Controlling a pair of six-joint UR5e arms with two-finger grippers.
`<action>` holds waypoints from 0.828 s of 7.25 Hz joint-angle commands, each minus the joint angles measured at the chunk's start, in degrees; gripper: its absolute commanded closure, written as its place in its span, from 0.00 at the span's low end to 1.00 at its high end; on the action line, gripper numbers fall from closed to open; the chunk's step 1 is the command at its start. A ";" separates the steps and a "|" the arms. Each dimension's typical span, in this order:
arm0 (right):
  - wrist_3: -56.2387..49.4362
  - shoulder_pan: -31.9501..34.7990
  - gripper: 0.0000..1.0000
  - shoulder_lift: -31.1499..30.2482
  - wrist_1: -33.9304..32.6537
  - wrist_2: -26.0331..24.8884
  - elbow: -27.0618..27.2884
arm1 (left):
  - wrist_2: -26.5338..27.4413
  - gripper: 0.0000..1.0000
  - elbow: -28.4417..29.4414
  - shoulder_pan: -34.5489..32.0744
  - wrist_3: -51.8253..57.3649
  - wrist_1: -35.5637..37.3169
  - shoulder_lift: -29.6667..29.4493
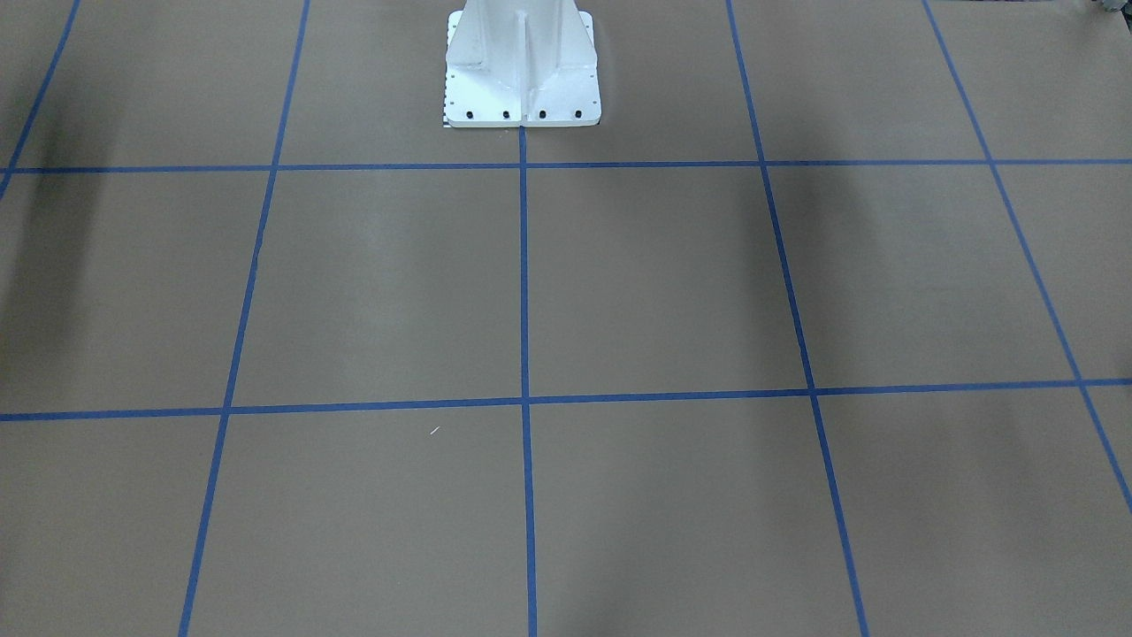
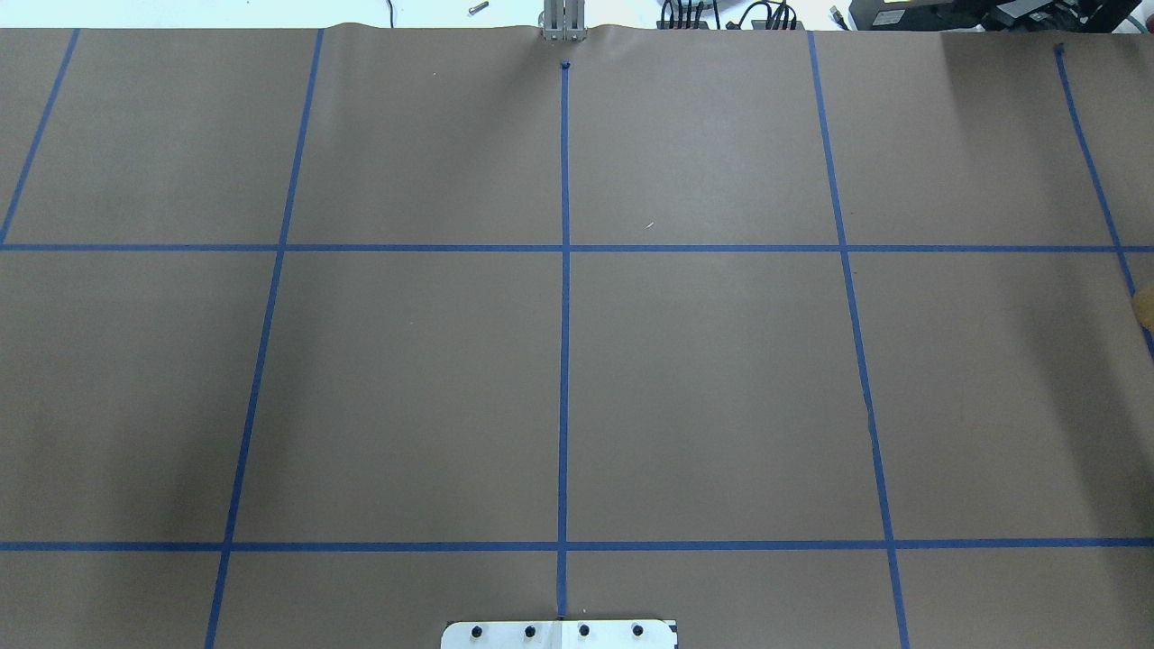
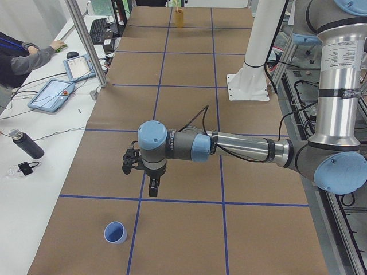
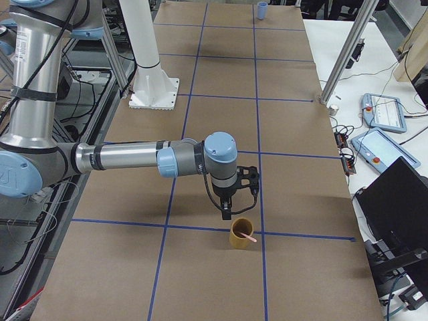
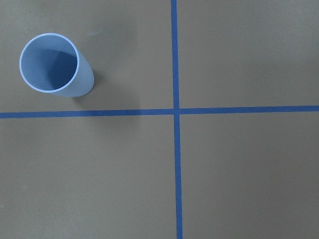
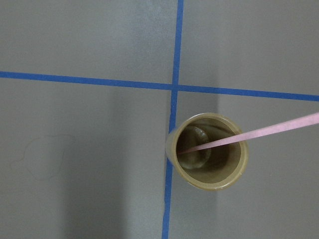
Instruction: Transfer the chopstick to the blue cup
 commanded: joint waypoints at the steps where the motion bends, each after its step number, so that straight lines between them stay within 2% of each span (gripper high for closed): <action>1: 0.00 0.00 0.00 0.05 0.02 0.01 0.10 | 0.00 0.02 -0.17 0.00 0.00 0.00 -0.18; 4: 0.09 0.00 0.00 0.05 0.11 0.62 0.54 | 0.09 0.02 -1.31 0.00 0.18 -1.74 -1.23; 5: 0.61 0.00 0.00 0.92 1.15 3.67 1.67 | 0.09 0.02 -1.22 0.00 0.09 -5.15 -1.24; 6: 0.70 0.00 0.00 0.84 4.99 4.22 0.99 | 0.18 0.02 -0.44 0.09 -0.35 -6.84 -1.32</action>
